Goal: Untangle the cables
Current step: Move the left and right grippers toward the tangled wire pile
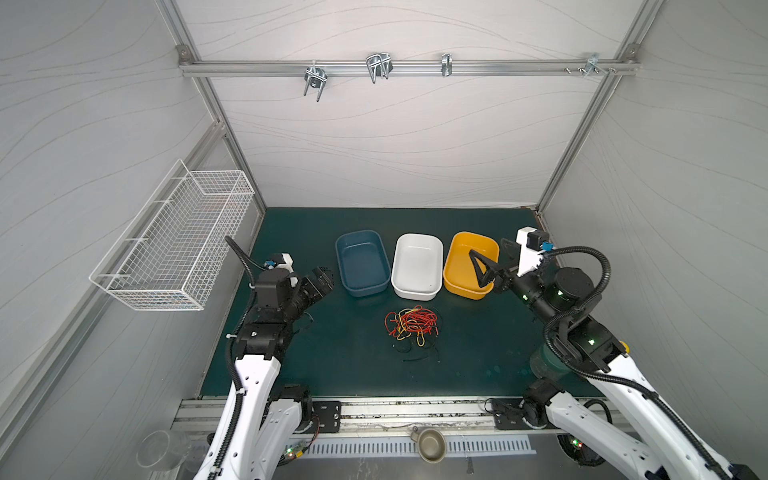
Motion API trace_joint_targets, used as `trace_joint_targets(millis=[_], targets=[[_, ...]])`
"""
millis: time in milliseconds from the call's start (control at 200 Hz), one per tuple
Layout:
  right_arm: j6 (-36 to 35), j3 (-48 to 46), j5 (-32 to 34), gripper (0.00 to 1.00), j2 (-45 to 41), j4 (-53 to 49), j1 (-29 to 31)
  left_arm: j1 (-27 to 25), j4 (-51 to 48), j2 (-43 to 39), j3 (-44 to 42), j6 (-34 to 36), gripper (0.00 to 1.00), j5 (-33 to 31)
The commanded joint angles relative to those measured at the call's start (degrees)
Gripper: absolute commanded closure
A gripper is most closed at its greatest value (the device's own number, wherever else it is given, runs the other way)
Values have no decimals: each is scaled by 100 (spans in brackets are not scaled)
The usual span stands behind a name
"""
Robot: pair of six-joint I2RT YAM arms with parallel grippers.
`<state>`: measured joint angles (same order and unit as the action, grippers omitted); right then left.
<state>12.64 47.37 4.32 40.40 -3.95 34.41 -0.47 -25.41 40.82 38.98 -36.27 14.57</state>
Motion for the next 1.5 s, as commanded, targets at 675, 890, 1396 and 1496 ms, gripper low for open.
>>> trace_joint_targets(millis=[675, 890, 1396, 1496], targets=[[2417, 248, 234, 18, 2012, -2378, 1380, -2011, -1231, 476, 708, 834, 2, -1051], [2731, -323, 348, 38, 2386, -2165, 2014, -2018, -1457, 1228, 1127, 1277, 3, -1012], [2807, -190, 508, 48, 3700, -1535, 2272, -2097, -1519, 1401, 927, 1462, 2, -1079], [2782, -74, 489, 48, 3919, -1467, 2167, -2157, -1561, 1476, 945, 1474, 2, -1088]])
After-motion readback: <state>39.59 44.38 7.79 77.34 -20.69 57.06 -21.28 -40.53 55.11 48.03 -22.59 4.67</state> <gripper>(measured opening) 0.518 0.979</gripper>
